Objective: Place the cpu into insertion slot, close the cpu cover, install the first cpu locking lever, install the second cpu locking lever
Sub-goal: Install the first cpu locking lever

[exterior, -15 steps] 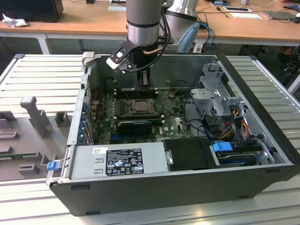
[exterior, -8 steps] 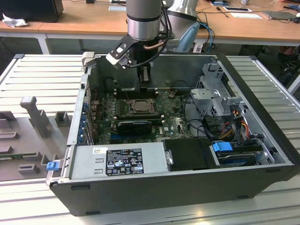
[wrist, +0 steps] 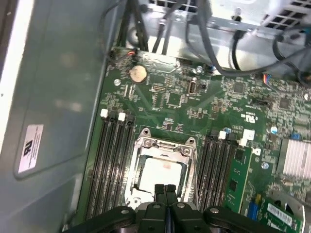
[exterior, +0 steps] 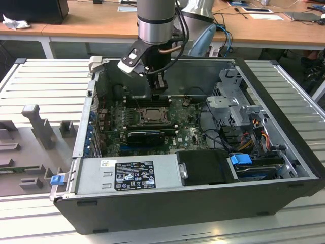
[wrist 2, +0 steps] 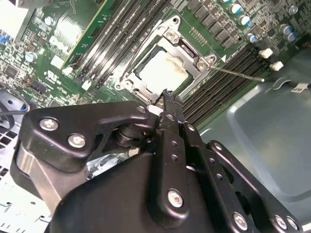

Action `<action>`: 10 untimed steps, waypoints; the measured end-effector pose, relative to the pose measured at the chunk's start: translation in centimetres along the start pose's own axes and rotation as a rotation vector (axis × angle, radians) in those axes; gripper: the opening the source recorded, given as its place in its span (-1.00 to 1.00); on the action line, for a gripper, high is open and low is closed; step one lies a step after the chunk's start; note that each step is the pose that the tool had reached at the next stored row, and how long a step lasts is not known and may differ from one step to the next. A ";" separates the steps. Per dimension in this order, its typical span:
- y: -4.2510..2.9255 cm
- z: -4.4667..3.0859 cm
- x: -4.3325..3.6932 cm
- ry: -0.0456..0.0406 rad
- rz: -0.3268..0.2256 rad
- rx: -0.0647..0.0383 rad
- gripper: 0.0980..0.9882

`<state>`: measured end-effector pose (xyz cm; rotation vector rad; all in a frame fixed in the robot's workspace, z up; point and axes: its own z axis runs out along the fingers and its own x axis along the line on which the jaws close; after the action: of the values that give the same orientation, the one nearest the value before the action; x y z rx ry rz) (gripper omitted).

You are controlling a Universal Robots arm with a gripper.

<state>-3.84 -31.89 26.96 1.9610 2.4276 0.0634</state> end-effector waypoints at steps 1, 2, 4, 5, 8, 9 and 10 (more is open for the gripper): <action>0.01 0.00 0.00 0.0006 -0.014 0.000 -0.98; 0.01 0.00 0.00 0.0014 -0.031 0.000 -0.98; 0.01 0.00 0.00 0.0022 -0.051 0.000 -0.98; 0.01 0.00 0.00 0.0028 -0.064 0.001 -0.98; 0.01 0.00 0.00 0.0043 -0.098 0.001 -0.98; 0.01 0.00 0.00 0.0049 -0.112 0.001 -0.98; 0.01 0.00 0.00 0.0053 -0.120 0.001 -0.98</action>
<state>-3.83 -31.89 26.96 1.8131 2.5429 0.0653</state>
